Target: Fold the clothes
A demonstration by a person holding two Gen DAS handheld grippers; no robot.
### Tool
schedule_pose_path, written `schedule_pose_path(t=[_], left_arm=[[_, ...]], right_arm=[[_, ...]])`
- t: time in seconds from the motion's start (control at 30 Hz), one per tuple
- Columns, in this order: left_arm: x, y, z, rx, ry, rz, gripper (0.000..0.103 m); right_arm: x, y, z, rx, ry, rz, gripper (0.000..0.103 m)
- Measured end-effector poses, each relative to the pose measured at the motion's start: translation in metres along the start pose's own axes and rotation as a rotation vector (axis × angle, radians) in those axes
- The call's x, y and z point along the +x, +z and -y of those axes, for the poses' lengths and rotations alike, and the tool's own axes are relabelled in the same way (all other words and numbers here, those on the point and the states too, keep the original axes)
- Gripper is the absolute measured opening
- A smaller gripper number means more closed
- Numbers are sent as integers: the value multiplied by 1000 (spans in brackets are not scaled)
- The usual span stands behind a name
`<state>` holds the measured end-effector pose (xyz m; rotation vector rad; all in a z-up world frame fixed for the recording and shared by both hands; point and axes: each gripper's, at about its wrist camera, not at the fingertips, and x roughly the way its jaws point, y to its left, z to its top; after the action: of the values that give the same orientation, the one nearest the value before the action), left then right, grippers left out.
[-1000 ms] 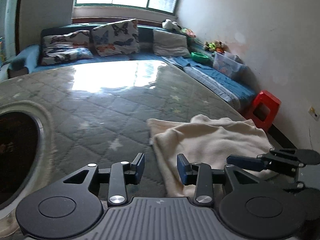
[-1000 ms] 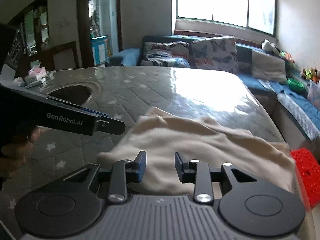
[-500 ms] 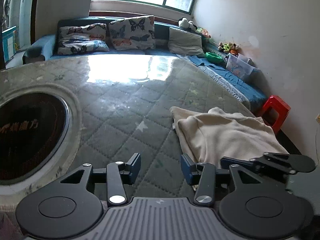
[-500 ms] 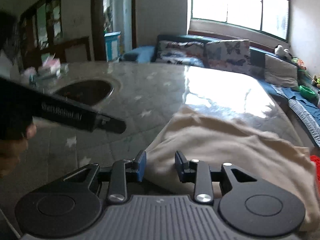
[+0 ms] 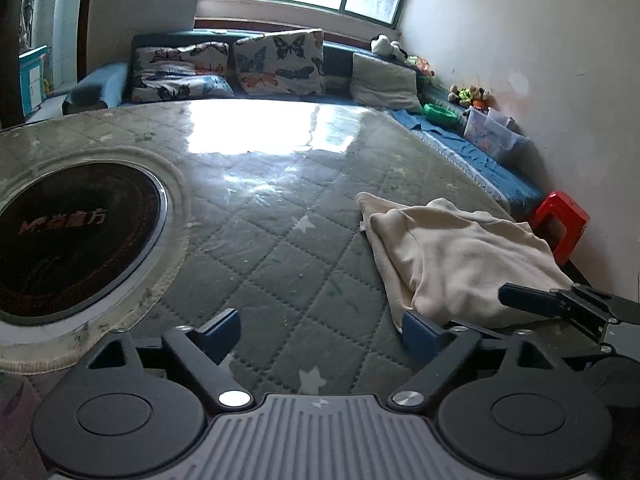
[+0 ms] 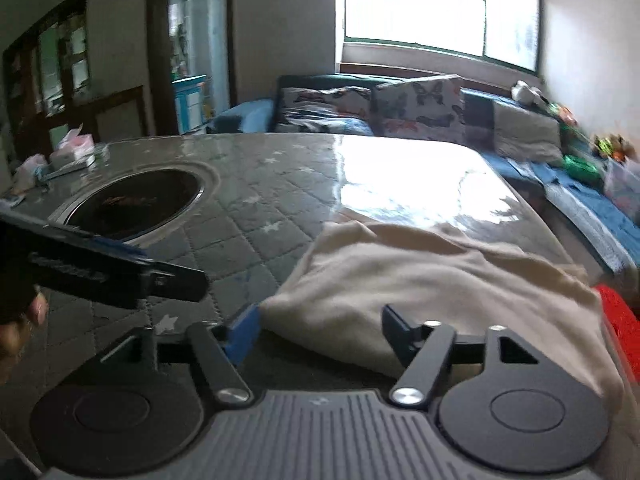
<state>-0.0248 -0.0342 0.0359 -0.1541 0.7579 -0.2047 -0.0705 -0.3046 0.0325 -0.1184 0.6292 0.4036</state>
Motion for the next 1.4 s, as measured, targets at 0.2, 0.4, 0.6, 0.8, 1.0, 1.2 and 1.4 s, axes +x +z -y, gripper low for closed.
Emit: schedule_pose_path(t=[0.2,0.4,0.6,0.8,1.0,1.2,1.4], left_arm=[[-12,-8,2,17,8,30,103],[-22,-15,2,25,26,51,103],[-32,-24,6,61,51,88,103],[-41,-31,9,82,47,108,103],[-47,-36,12,90,53,99,103],[-49,-40,17,102,57,86,103],[-48,-46,23,111,62,65,103]], right_arm=[[-8,-7,6,50,-34,2,87],[-16,-13,8,103,-69,0,100],[-23,-20,10,158,-101,-19,103],[-27,-26,9,184,-132,-30,103],[-33,-30,9,207,-165,-22,103],[-41,-37,10,241,-188,-18,103],[-48,-43,11,257,-207,-13,103]])
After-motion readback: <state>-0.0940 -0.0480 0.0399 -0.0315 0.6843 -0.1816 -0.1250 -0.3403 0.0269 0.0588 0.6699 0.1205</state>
